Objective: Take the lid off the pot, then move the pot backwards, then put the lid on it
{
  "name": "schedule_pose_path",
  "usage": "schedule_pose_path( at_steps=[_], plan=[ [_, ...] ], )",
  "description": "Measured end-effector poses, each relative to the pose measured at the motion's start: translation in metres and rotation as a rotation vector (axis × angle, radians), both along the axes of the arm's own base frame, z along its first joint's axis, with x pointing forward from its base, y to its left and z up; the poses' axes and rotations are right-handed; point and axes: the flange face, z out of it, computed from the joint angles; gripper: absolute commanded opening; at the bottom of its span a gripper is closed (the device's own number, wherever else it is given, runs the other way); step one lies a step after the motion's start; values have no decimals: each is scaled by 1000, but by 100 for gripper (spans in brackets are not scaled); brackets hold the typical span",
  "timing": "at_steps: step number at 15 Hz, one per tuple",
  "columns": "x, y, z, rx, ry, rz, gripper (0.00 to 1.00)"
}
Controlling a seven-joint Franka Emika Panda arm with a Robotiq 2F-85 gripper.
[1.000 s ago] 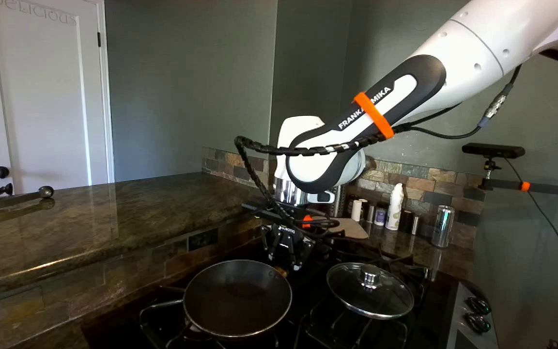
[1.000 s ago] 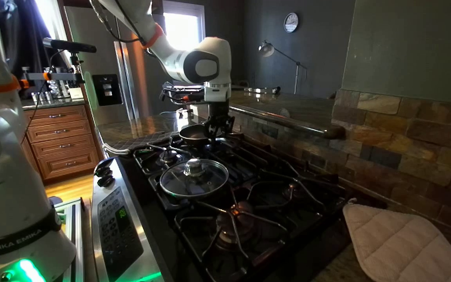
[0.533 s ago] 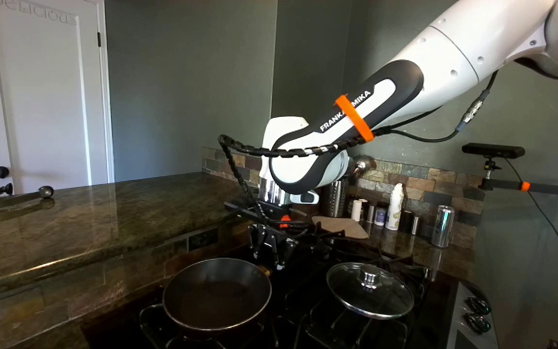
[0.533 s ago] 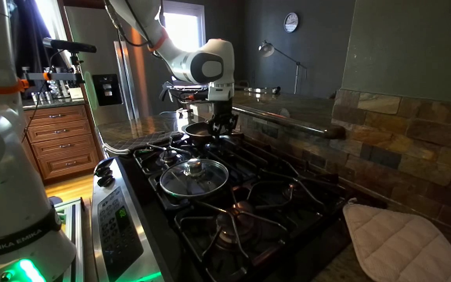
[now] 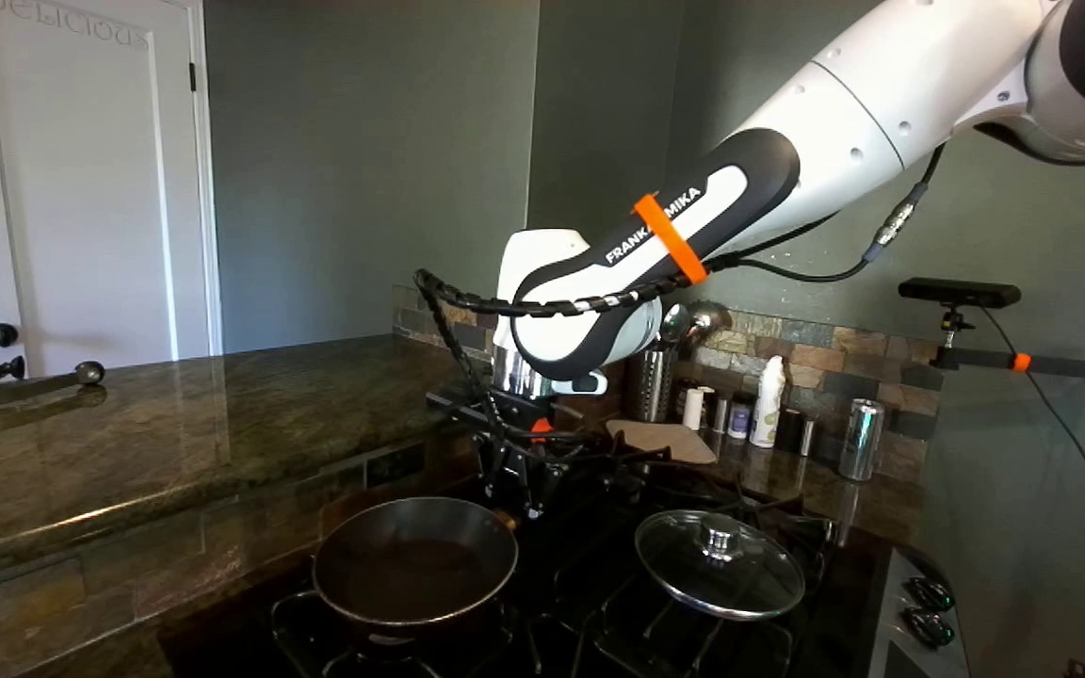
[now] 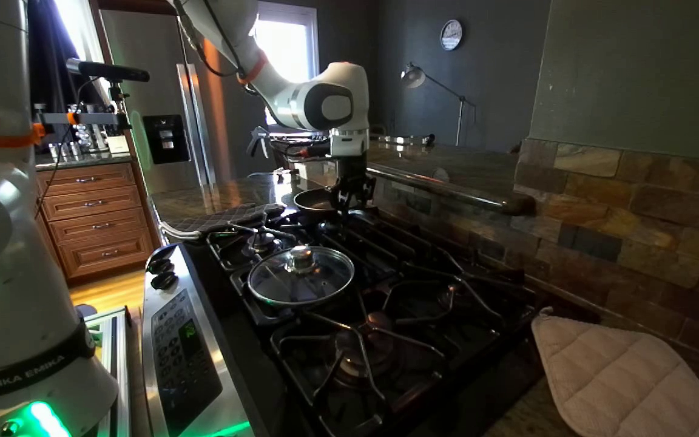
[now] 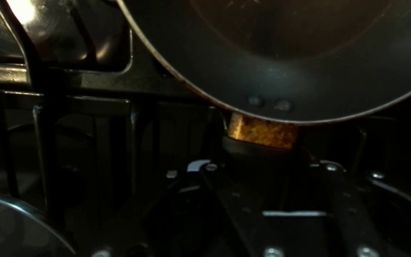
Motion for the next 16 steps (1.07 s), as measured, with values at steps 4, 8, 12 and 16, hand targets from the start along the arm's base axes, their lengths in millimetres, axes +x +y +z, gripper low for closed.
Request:
schedule_pose_path(
  at_steps=[4, 8, 12, 16],
  plan=[
    [0, 0, -2, -15, 1, 13, 74],
    [1, -2, -2, -27, -1, 20, 100],
    [2, -7, 6, -37, -16, 19, 100],
    [0, -15, 24, -44, -46, 14, 100]
  ],
)
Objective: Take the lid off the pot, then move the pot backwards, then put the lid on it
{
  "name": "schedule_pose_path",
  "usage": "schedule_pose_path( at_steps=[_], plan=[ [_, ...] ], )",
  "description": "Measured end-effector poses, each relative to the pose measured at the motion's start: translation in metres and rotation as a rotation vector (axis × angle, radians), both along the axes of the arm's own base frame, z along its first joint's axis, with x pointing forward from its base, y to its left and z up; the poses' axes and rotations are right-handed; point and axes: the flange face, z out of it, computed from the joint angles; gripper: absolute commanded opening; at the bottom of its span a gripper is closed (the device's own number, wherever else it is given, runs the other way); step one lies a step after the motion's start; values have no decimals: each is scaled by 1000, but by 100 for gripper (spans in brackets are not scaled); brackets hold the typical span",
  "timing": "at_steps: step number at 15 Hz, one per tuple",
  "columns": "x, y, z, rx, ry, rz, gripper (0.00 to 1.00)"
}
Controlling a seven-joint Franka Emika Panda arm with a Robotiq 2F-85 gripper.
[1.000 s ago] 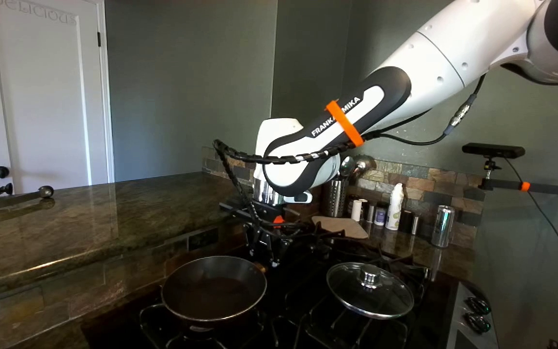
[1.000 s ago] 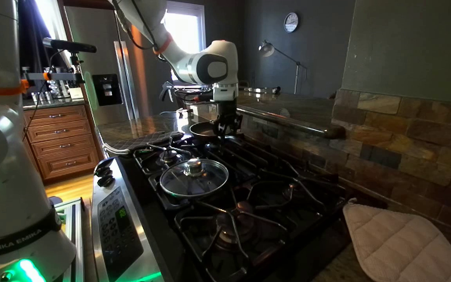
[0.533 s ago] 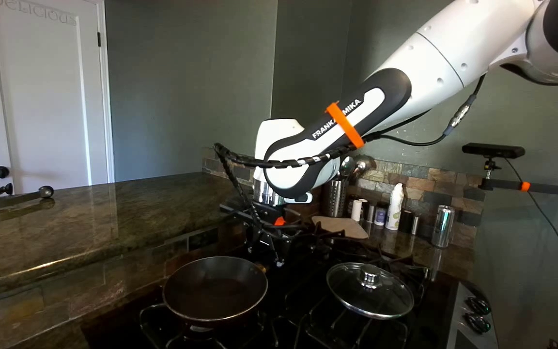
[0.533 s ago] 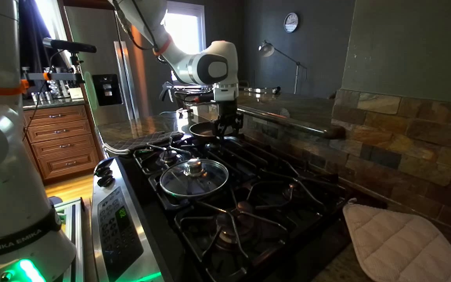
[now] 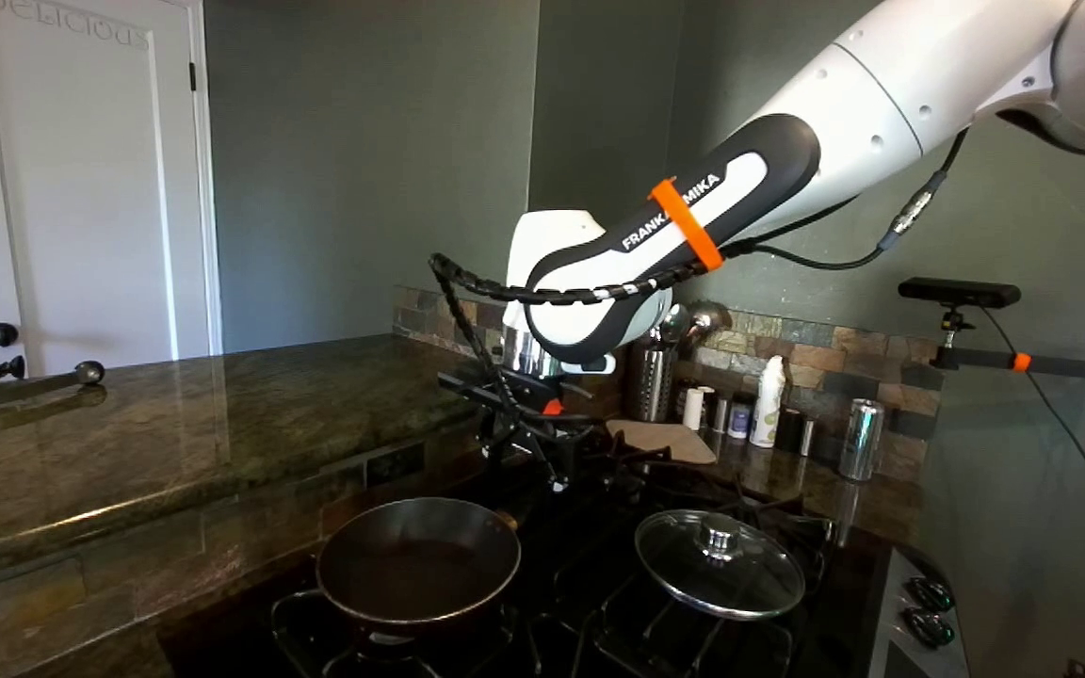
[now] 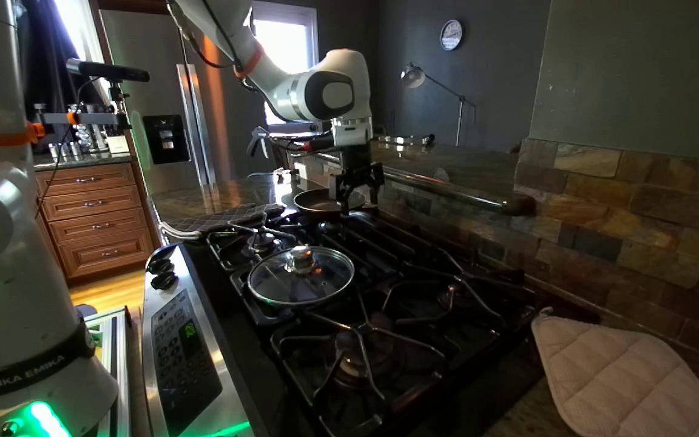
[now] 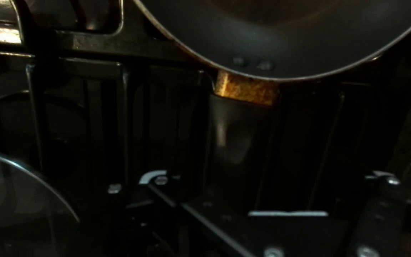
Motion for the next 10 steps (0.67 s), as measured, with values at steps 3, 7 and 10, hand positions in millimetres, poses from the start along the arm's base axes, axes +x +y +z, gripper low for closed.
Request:
schedule_pose_path(
  at_steps=[3, 7, 10],
  plan=[
    [-9, -7, 18, -20, -23, 6, 100],
    [-38, -14, 40, -43, -6, 74, 100],
    [-69, -20, 52, -64, 40, 223, 100]
  ],
)
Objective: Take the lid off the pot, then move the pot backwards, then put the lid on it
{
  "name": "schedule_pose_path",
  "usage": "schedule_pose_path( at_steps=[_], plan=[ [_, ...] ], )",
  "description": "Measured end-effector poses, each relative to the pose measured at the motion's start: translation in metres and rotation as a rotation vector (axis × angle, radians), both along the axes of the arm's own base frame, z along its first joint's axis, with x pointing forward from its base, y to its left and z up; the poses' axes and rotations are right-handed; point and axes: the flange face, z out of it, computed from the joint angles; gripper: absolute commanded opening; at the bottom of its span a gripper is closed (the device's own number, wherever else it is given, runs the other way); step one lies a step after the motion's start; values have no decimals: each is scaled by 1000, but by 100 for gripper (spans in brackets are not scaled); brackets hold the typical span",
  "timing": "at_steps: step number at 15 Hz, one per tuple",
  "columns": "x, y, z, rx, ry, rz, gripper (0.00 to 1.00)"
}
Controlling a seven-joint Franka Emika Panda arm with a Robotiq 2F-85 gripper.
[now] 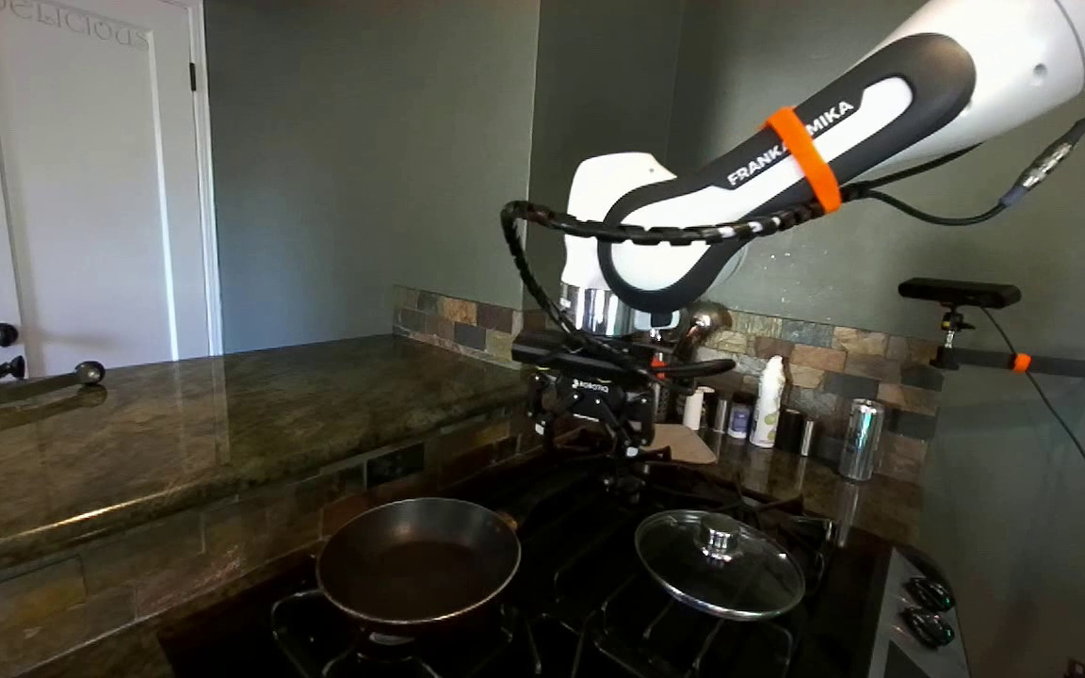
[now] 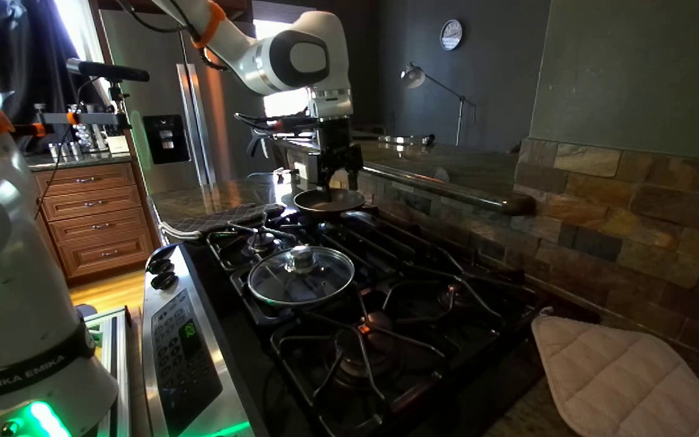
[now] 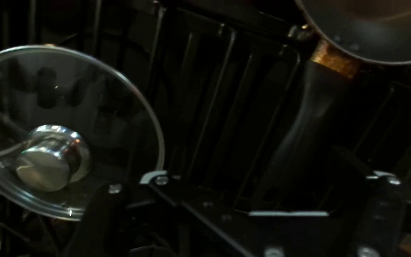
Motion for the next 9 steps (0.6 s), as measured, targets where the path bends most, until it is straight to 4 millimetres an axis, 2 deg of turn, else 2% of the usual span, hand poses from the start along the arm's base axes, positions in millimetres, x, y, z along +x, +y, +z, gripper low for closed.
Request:
schedule_pose_path(
  at_steps=[5, 9],
  plan=[
    [-51, -26, 14, -28, 25, 284, 100],
    [-86, -46, 13, -35, 42, 511, 100]
  ],
)
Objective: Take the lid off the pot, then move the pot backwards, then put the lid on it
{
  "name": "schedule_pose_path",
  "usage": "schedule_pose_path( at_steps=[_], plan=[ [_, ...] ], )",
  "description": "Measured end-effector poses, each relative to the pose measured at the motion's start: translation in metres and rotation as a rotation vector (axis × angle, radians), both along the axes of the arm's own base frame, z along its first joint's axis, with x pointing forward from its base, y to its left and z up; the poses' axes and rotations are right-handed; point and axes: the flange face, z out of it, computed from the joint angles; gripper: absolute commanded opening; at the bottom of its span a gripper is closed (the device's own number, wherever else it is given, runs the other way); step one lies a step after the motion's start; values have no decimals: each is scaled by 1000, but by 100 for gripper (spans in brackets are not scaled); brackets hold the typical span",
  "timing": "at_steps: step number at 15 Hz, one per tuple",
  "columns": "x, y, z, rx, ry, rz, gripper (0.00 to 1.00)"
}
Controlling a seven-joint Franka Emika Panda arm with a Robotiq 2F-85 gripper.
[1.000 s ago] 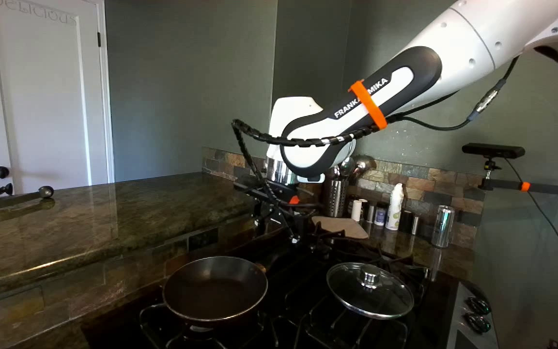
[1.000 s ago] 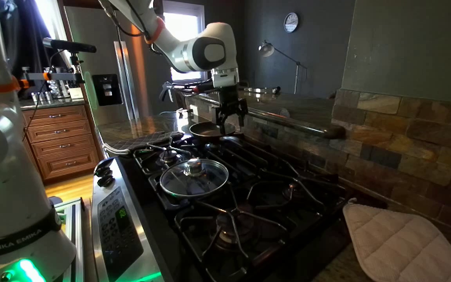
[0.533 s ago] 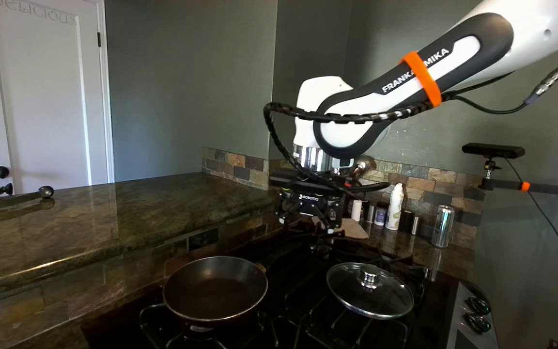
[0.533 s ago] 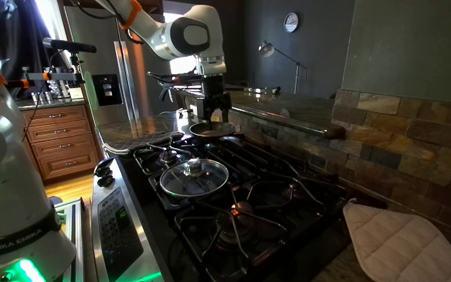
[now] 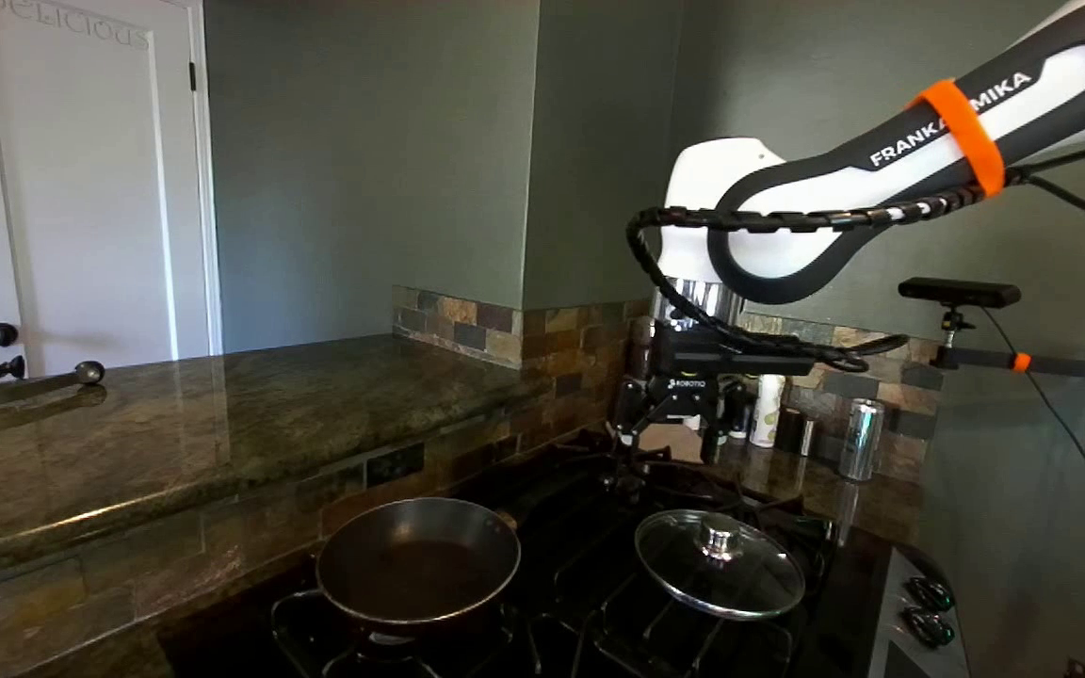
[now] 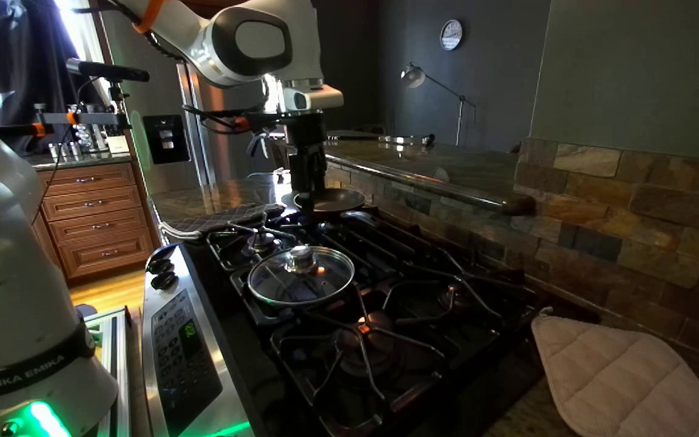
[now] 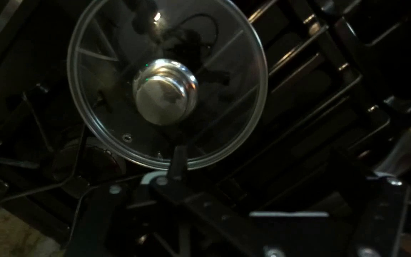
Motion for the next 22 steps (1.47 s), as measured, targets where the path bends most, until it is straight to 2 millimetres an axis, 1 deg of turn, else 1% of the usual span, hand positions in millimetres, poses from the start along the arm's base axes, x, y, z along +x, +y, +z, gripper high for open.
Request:
schedule_pose_path(
  at_steps=[4, 8, 11, 18, 22],
  plan=[
    [-23, -10, -6, 7, 21, 208, 100],
    [-37, -22, -15, 28, 43, 335, 100],
    [-42, -30, -20, 27, 57, 388, 100],
    [-51, -39, -33, 35, 83, 498, 100],
    [-54, -44, -41, 32, 65, 518, 100]
  ],
)
